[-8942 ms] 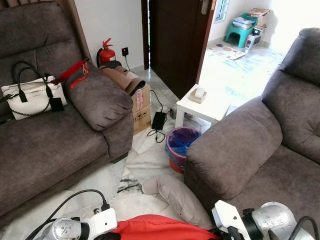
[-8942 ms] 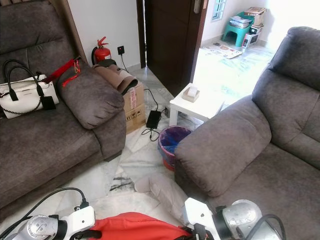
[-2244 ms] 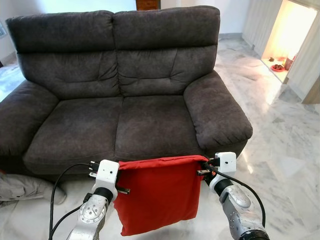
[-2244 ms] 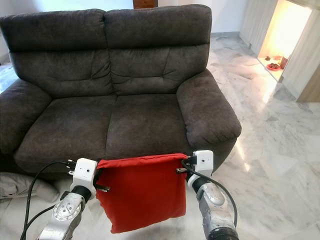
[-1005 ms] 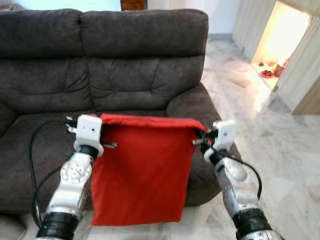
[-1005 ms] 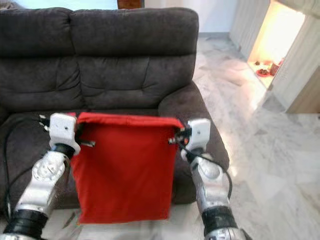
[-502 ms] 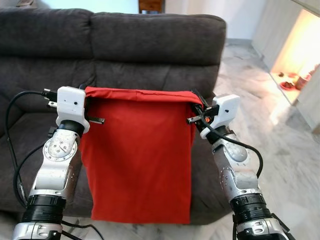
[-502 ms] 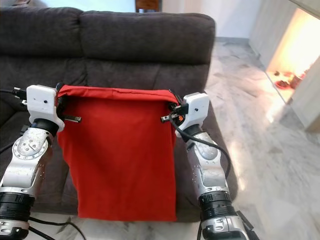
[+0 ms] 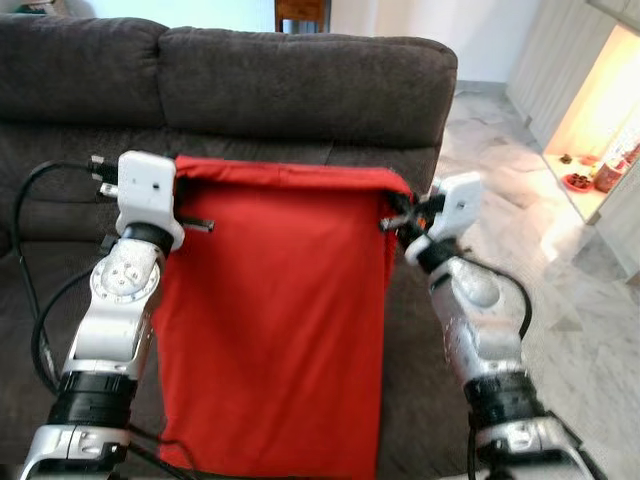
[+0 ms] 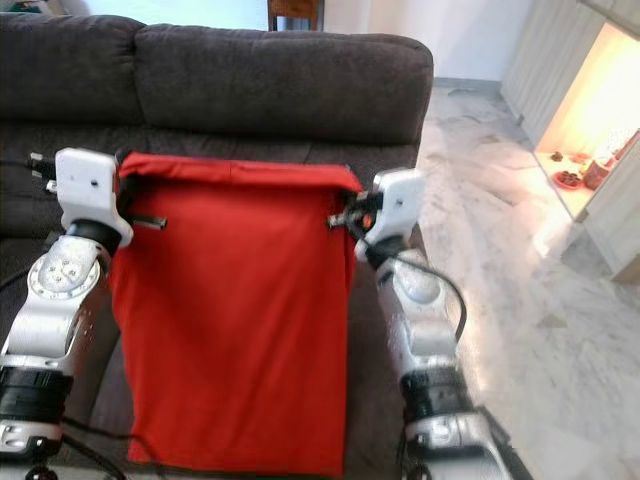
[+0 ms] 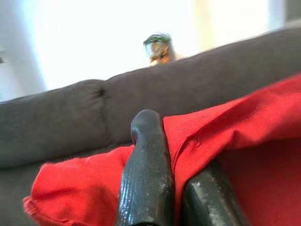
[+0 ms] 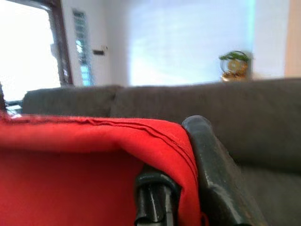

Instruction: Move the pillow to the sofa from floor

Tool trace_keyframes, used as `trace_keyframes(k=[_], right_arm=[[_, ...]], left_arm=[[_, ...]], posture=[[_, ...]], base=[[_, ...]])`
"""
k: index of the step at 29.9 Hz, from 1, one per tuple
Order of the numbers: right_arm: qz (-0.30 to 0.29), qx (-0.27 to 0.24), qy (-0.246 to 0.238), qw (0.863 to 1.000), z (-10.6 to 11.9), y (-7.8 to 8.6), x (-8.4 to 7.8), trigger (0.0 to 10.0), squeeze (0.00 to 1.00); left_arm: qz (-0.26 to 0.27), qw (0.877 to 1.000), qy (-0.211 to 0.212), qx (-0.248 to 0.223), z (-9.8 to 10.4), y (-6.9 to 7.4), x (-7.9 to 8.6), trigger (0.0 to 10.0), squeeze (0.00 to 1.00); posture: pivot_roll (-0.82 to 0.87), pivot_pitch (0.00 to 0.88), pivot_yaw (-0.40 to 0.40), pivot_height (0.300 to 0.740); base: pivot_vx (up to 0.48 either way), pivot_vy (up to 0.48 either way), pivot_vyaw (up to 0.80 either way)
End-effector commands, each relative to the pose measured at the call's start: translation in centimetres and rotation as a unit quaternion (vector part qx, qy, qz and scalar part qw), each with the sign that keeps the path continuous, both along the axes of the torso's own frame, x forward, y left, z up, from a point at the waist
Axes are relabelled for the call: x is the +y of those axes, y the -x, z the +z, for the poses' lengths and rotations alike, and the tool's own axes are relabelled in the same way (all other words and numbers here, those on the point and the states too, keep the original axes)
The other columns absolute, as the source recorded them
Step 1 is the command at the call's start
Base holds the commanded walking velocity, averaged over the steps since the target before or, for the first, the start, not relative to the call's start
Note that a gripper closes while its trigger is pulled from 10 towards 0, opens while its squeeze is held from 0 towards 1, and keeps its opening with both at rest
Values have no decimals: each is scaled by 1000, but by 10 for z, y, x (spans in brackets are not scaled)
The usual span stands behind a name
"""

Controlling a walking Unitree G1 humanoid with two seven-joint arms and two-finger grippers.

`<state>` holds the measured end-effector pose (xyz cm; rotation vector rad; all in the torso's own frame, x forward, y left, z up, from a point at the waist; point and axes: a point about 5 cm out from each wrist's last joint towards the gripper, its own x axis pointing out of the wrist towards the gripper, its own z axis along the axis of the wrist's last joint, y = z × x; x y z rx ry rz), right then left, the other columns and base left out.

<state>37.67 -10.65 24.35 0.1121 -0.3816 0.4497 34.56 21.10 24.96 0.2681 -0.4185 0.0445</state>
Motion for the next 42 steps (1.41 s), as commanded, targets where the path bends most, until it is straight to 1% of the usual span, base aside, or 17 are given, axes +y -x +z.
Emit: trace_keyframes(k=[1,5,7,10,16,17,18,19,20,27,29,37,38,39,40,41,42], right_arm=[[-72,-44,-55,995,21,0,-38,10000,0],[-46,-25,-33,998,10,1,-29,10000,0],[-36,27,-1,999,-21,1,-24,10000,0],[-52,69,28,996,-45,2,-28,10000,0],[-73,130,14,989,-76,5,-40,10000,0],[-75,136,15,988,-81,6,-42,10000,0],[-80,148,21,986,-87,7,-45,10000,86],[-84,155,24,984,-91,7,-46,10000,580],[-87,162,19,983,-95,8,-48,10000,1000],[-123,174,5,977,-105,11,-55,10000,1000],[-130,181,-13,975,-112,14,-60,10000,1000],[-160,200,-4,967,-126,21,-75,10000,1000],[-164,200,-7,966,-127,22,-77,10000,400],[-171,200,-3,965,-129,23,-80,10000,400],[-176,202,-1,963,-131,24,-82,10000,0],[-176,202,-1,963,-131,24,-82,10000,0],[-187,219,-4,958,-140,26,-88,10000,0]], left_arm=[[55,998,14,-26,15,5,27,10000,0],[53,998,21,-15,11,6,25,10000,0],[30,999,6,35,-11,5,18,10000,0],[14,997,7,80,-33,6,14,10000,0],[-1,988,0,153,-73,12,6,10000,0],[5,987,1,159,-79,14,6,10000,671],[6,986,13,169,-86,15,5,10000,1000],[2,985,22,172,-88,16,4,10000,1000],[4,984,30,176,-91,17,4,10000,1000],[21,979,26,199,-108,20,12,10000,1000],[24,979,42,198,-112,23,12,10000,1000],[35,978,56,200,-121,26,10,10000,1000],[34,977,61,199,-122,26,10,10000,1000],[33,977,65,202,-125,26,9,10000,1000],[32,976,66,206,-127,26,8,10000,1000],[32,976,66,206,-127,26,8,10000,1000],[36,973,71,218,-135,26,8,10000,0]], posture=[[154,61,16,740],[156,65,13,740],[159,67,12,740],[160,70,10,740],[155,71,13,740],[155,73,13,740],[151,74,13,740],[153,76,13,740],[152,78,17,740],[172,81,41,740],[189,79,27,740],[183,80,13,740],[175,85,14,740],[174,87,13,740],[174,90,13,740],[174,90,13,740],[171,92,5,740]], base=[[412,0,0],[387,0,0],[0,0,0],[0,0,0],[0,0,0],[0,0,0],[0,0,0],[0,0,0],[0,0,0],[0,0,0],[0,0,0],[0,0,0],[0,0,0],[0,0,0],[0,0,0],[0,0,0],[0,0,0]])
